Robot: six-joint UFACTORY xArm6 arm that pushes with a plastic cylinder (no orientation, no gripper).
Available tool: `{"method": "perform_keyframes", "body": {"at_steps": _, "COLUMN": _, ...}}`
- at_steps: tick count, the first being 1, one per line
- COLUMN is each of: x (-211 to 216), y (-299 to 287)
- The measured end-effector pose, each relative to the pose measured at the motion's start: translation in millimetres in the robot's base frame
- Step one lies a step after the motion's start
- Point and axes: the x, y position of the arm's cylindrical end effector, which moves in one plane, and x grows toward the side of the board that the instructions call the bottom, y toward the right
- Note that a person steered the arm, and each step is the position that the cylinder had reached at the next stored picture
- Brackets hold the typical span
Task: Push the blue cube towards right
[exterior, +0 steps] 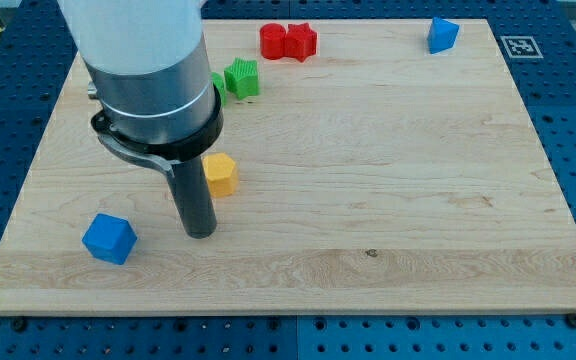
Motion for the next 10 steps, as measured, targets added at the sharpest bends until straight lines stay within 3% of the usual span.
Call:
{"method": "perform_keyframes", "body": {"at_steps": 4, "x": -7.4, "y": -64.9}}
{"method": "perform_keyframes", "body": {"at_steps": 6, "x": -35.4, "y": -115.6}}
{"method": "perform_keyframes", "body": {"at_steps": 10, "x": 30.5, "y": -124.0}}
